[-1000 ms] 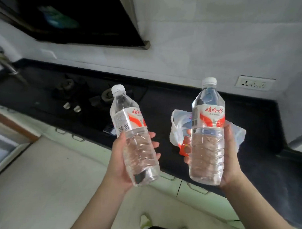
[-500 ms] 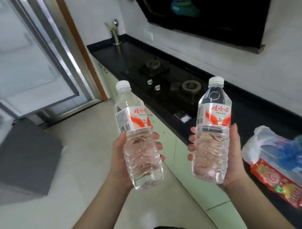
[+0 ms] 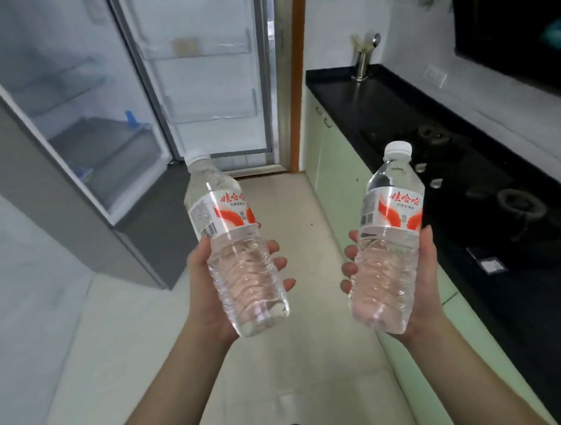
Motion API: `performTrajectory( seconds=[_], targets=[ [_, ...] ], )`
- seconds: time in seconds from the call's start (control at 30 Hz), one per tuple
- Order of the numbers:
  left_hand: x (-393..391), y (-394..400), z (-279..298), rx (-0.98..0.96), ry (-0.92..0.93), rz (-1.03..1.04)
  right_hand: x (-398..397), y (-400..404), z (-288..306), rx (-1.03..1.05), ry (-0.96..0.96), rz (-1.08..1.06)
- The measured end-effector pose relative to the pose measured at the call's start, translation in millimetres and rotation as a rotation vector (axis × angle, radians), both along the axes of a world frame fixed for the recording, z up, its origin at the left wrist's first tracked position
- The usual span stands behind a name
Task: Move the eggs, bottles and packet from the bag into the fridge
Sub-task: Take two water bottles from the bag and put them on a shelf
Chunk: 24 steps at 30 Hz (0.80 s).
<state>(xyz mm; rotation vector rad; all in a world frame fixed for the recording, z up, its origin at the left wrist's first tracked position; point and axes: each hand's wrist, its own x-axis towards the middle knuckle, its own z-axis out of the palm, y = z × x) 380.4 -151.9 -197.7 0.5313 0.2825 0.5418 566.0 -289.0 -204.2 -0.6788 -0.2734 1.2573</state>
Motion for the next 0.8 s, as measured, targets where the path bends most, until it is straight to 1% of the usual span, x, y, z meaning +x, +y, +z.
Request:
performTrajectory(
  seconds=[0.1, 0.2, 0.33, 0.4, 0.57, 0.67, 0.8],
  targets=[
    [-28, 13, -1, -0.037, -0.011, 0.062, -18, 34, 3, -0.008, 0.0, 0.072],
    [-51, 28, -4, -0.041, -0.069, 0.102, -31, 65, 5, -0.023, -0.003, 0.142],
    [-73, 50, -5, -0.015, -0.136, 0.137, -46, 108, 7, -0.008, -0.029, 0.27],
    [-77, 61, -6, 0.003, -0.133, 0.182, -50, 128, 6, 0.001, -0.022, 0.337],
    [-70, 95, -8, 0.005, -0.141, 0.225, -36, 174, -3, 0.013, 0.011, 0.442],
    [-53, 114, -8, 0.043, -0.093, 0.301, -14, 201, -6, 0.004, 0.031, 0.473],
    [-26, 144, 1, 0.032, -0.049, 0.416, 20, 239, -3, 0.01, 0.065, 0.499]
  ],
)
